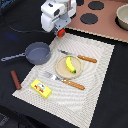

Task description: Interact with the objects in diverse but meaningful ways.

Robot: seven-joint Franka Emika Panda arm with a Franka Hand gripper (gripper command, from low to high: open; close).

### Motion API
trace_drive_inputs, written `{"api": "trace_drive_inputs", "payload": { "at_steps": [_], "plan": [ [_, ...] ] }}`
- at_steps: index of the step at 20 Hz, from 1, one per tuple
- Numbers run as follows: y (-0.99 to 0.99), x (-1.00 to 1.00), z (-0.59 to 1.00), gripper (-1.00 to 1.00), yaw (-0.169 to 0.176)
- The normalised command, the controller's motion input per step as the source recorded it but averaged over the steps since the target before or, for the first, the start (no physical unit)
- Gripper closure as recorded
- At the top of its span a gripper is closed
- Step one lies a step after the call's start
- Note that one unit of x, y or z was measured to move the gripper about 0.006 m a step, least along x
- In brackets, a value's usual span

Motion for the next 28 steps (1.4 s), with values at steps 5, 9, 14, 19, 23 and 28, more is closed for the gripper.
{"api": "trace_drive_inputs", "payload": {
  "at_steps": [5,9,14,19,23,28],
  "plan": [
    [0.00,-0.07,0.06,-1.00,0.016],
    [0.01,0.00,0.50,-1.00,0.000],
    [-0.03,0.09,0.80,-1.00,0.000],
    [-0.36,0.51,0.73,-1.00,-0.003],
    [-0.45,0.68,0.66,-1.00,-0.007],
    [-0.57,0.50,0.42,-1.00,-0.023]
  ]
}}
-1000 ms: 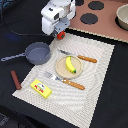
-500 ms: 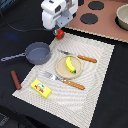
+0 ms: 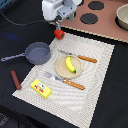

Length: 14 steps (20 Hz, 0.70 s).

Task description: Interact with the objects in diverse but meaningful ways.

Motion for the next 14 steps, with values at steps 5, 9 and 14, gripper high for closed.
{"api": "trace_drive_inputs", "payload": {
  "at_steps": [5,9,14],
  "plan": [
    [-0.65,0.18,0.15,-1.00,-0.006],
    [-0.69,0.00,0.00,-1.00,-0.018],
    [-0.48,-0.12,-0.11,-1.00,-0.010]
  ]
}}
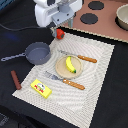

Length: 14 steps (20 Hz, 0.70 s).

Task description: Interact with the objects in diverse but meaningful ways.

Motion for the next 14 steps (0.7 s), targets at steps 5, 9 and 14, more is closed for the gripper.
{"api": "trace_drive_inputs", "payload": {
  "at_steps": [5,9,14],
  "plan": [
    [-0.12,-0.23,-0.30,-1.00,0.000],
    [0.00,-0.36,-0.45,-1.00,0.000],
    [-0.01,-0.48,-0.13,-1.00,-0.007]
  ]
}}
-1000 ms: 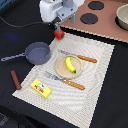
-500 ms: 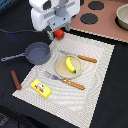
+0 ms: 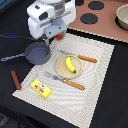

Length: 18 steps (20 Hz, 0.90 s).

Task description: Interact with the objects in diverse but meaningful ways.

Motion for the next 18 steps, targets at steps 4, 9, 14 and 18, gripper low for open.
{"api": "trace_drive_inputs", "payload": {
  "at_steps": [4,9,14,18],
  "plan": [
    [-0.11,-0.53,0.10,-1.00,-0.010],
    [-0.15,-0.56,0.18,-1.00,0.037],
    [-0.46,-0.24,0.27,-1.00,0.068],
    [-0.38,-0.22,0.12,-1.00,0.191]
  ]
}}
